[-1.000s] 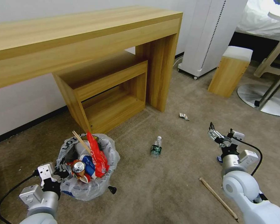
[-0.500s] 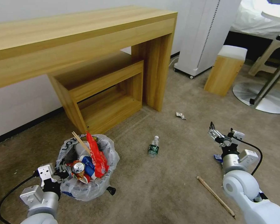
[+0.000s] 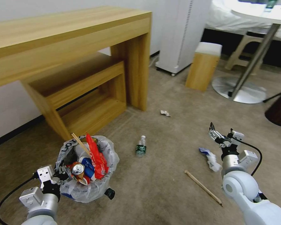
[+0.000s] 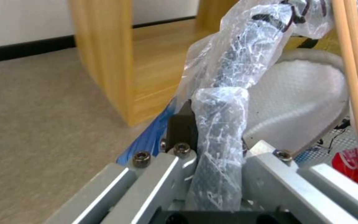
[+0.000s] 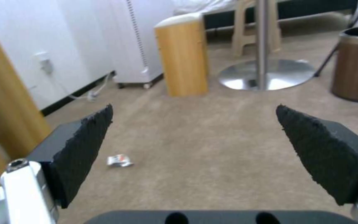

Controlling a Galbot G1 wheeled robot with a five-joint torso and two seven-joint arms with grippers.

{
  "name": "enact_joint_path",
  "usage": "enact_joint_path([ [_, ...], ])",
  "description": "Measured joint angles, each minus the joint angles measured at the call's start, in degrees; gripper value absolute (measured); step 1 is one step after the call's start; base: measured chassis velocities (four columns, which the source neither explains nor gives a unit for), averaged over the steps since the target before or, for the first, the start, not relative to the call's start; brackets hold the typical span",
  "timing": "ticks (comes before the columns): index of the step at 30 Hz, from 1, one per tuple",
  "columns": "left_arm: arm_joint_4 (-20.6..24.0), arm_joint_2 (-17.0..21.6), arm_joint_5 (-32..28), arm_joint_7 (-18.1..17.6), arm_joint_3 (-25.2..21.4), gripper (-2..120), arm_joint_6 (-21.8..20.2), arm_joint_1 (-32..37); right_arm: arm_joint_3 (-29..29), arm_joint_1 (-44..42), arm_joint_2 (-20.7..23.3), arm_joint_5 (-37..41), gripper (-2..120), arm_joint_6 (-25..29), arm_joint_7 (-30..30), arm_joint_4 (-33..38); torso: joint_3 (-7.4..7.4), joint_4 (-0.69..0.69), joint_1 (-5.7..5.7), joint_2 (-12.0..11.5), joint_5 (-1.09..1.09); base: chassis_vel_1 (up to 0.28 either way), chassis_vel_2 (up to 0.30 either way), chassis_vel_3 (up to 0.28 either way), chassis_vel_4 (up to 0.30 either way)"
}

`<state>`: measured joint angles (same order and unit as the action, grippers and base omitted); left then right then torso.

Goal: Pick up the trash bin and place the garbage on the floor into it.

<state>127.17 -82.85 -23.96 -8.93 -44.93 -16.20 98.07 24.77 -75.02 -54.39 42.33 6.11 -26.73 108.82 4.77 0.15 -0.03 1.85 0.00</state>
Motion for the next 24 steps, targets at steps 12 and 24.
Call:
enact_joint_path([
  [12,-0.78,0.23,-0.84,-1.74,-0.83,1,-1.30,-0.55,-0.48,0.31,-0.12,-1.51,100,1.49,0.85,-0.65,0.00,-0.03,0.00,0.00,0.00,-0.016,-0.014,-0.012,-0.014],
  [24,-1.26,0.66,-2.10,-4.51,-2.35,1,-3.87,-0.86,-0.22,-0.19,0.20,-1.33,100,0.94,1.68,-0.62,0.00,-0.02,0.00,0.00,0.00,0.000,0.000,0.000,0.000],
])
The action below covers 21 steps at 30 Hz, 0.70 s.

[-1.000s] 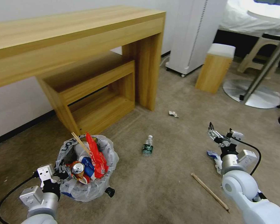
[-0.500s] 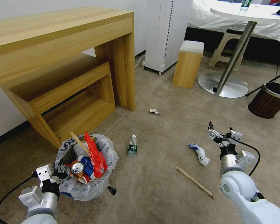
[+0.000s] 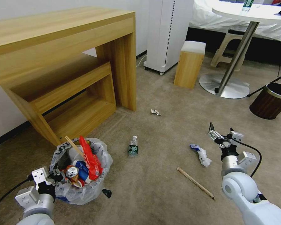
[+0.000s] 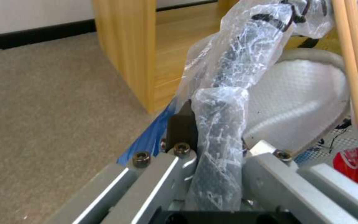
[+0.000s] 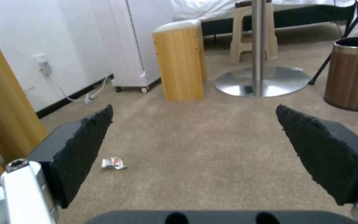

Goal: Pick up the trash bin and place the garbage on the floor into it.

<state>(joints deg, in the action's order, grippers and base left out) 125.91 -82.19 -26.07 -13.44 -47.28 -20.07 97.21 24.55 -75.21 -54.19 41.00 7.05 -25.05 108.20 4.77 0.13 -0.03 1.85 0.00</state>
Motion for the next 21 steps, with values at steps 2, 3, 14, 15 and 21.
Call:
enact_joint_path([
  [2,0.44,0.14,-0.28,-0.55,-0.31,1,-0.57,0.25,-0.05,0.15,0.00,0.01,100,-0.31,0.09,0.06,0.00,0.00,0.00,0.00,0.00,0.000,0.000,0.000,0.000],
  [3,0.52,0.24,-0.46,-0.68,-0.43,1,-0.79,0.35,-0.11,0.23,-0.01,0.02,100,-0.38,0.12,0.06,0.00,0.00,0.00,0.00,0.00,0.000,0.000,0.000,0.000],
  [14,0.67,0.35,-0.80,-0.78,-0.52,1,-0.80,0.32,-0.66,0.30,-0.06,-0.31,100,-0.60,0.40,-0.18,0.00,0.00,0.00,0.00,0.01,0.000,0.000,0.000,0.000],
  [15,0.67,0.35,-0.80,-0.78,-0.52,1,-0.80,0.32,-0.66,0.30,-0.06,-0.31,100,-0.60,0.40,-0.18,0.00,0.00,0.00,0.00,0.01,0.000,0.000,0.000,0.000],
  [21,0.25,0.28,-0.67,-0.62,-0.30,1,-0.37,0.02,-3.12,1.60,1.37,2.09,100,-4.92,-1.24,-1.17,0.00,0.00,0.00,0.00,0.00,-0.048,0.046,0.051,-0.049],
])
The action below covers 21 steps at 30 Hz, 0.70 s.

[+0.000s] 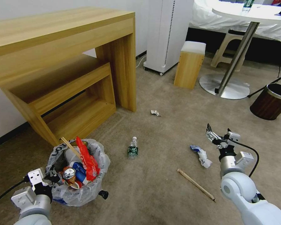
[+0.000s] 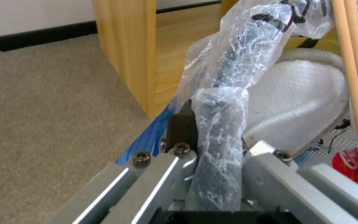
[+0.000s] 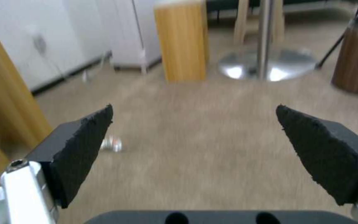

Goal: Pick up the trash bin and place the garbage on the floor into it.

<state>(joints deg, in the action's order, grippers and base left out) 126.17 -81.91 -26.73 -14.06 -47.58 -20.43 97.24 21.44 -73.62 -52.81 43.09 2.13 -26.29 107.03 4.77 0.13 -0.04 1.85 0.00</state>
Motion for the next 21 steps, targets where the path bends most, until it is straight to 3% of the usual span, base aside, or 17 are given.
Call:
enact_joint_path([
  [7,-0.28,-0.19,0.30,0.11,0.25,1,0.24,-0.26,-6.65,3.21,3.62,9.06,100,-10.30,0.39,-1.46,0.00,-0.01,0.00,0.00,0.01,-0.007,0.007,0.008,-0.008],
  [11,-0.44,-0.39,0.45,0.19,0.43,1,0.51,-0.47,-13.19,4.45,7.36,9.20,100,-14.92,0.31,-2.44,0.00,-0.01,0.00,0.00,0.02,0.000,0.000,0.000,0.000],
  [13,-0.53,-0.44,0.49,0.20,0.48,1,0.61,-0.60,-15.94,4.79,8.94,7.69,100,-15.00,0.68,-3.00,0.00,-0.01,0.00,0.00,0.00,0.000,0.000,0.000,0.000],
  [16,-0.77,-0.58,0.62,0.24,0.59,1,0.77,-0.80,-25.31,5.25,15.69,-0.82,100,-12.03,4.31,-4.87,0.00,0.00,0.00,0.00,0.00,0.000,0.000,0.000,0.000],
  [17,-0.77,-0.58,0.62,0.24,0.59,1,0.77,-0.80,-25.31,5.25,15.69,-0.82,100,-12.03,4.31,-4.87,0.00,0.00,0.00,0.00,0.00,0.000,0.000,0.000,0.000],
  [20,-1.10,-0.87,0.73,0.38,0.69,1,1.14,-1.00,-32.17,6.17,21.05,-10.38,100,-4.67,7.96,-7.78,0.00,0.00,0.00,0.00,0.02,0.000,0.000,0.000,0.000],
  [21,-1.10,-0.87,0.73,0.38,0.69,1,1.14,-1.00,-32.17,6.17,21.05,-10.38,100,-4.67,7.96,-7.78,0.00,0.00,0.00,0.00,0.02,0.000,0.000,0.000,0.000],
])
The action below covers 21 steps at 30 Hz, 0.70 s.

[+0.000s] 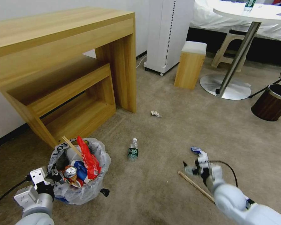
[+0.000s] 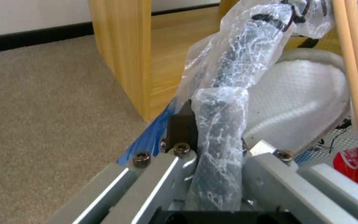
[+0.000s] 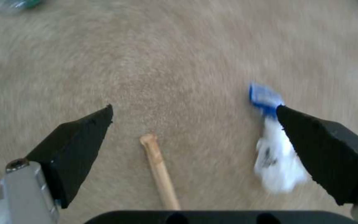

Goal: Pick up the trash bin and place the garbage on the floor into it.

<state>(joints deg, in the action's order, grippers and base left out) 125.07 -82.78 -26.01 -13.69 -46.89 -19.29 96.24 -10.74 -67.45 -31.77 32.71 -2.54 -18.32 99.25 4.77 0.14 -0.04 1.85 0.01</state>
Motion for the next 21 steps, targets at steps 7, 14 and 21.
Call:
enact_joint_path([
  [7,-0.80,-0.12,0.06,0.21,0.04,1,0.48,-0.45,-0.88,-2.41,4.94,-11.30,100,16.72,11.29,-7.51,0.00,0.00,0.00,0.00,0.00,0.000,0.000,0.000,0.000],
  [14,-1.88,-0.44,0.20,0.32,0.32,1,0.84,-1.04,-2.71,-4.08,2.33,-11.66,100,19.12,10.14,-15.41,0.00,0.02,0.00,0.00,0.01,0.000,0.000,0.000,0.000],
  [21,-2.65,-0.48,0.31,0.49,0.30,1,1.25,-1.04,-7.81,0.26,-3.37,-3.69,100,11.44,0.51,-18.44,0.00,-0.01,0.00,0.00,-0.02,0.000,0.000,0.000,0.000],
])
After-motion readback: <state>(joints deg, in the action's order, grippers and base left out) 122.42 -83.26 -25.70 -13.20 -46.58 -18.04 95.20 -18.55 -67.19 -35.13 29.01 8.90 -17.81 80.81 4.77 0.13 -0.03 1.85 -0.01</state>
